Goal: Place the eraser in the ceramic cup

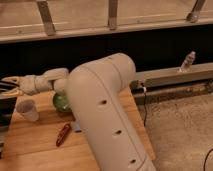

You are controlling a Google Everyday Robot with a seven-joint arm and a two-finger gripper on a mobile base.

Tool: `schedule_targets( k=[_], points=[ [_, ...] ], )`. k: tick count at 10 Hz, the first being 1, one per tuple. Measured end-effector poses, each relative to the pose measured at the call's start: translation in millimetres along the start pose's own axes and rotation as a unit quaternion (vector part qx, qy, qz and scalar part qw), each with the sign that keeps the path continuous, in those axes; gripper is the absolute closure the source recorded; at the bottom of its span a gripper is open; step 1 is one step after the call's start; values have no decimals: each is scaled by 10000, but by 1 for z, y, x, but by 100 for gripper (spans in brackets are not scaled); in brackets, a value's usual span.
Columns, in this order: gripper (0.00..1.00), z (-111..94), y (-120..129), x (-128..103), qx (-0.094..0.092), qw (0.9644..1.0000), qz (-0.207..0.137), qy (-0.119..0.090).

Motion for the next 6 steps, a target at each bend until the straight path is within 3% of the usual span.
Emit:
schedule_targets(
  k=[3,6],
  points=[
    [100,-12,-17,-5,-317,9994,78,70],
    [100,-8,-31,-22,-433,9983,298,259]
  ],
)
